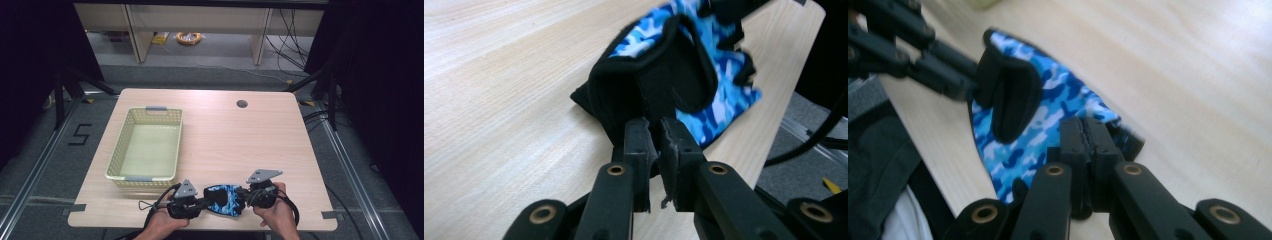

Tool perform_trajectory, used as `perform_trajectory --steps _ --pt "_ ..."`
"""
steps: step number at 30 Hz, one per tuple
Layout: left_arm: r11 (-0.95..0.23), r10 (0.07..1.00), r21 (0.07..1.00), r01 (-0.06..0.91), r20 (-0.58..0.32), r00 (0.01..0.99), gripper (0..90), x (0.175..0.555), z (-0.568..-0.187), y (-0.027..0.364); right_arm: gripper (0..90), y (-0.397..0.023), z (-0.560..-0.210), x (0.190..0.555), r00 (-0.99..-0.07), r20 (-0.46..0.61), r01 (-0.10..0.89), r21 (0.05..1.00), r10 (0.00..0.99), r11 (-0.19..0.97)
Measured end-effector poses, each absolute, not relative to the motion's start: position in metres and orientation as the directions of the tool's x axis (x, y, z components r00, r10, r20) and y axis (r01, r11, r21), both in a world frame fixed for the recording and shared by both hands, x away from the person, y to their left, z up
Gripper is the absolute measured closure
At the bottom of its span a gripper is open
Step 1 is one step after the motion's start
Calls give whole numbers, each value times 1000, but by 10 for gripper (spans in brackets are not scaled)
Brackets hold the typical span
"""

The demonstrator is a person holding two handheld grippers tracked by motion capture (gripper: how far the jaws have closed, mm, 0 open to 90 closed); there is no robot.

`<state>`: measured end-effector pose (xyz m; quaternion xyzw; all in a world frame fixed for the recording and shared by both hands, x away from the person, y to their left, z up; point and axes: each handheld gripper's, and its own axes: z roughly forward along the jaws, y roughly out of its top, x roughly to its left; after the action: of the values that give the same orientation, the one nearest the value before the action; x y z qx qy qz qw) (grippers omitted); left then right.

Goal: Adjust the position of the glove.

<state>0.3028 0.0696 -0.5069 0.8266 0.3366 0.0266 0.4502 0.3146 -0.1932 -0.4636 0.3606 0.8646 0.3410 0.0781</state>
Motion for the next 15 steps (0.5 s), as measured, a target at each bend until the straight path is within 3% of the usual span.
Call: perform_trajectory --steps 8,11,12,15 --pt "-360 573 759 542 -279 771 693 302 -508 68 858 -198 -489 322 -715 137 595 634 686 493" --pt "-348 583 756 555 -289 759 604 303 -506 70 715 -200 -483 322 -708 142 597 642 691 480" --pt "-346 589 755 558 -289 755 575 304 -506 71 661 -200 -481 319 -659 166 638 640 733 428" --pt "-326 611 744 583 -305 730 502 305 -506 76 566 -206 -481 322 -643 129 624 660 755 419"
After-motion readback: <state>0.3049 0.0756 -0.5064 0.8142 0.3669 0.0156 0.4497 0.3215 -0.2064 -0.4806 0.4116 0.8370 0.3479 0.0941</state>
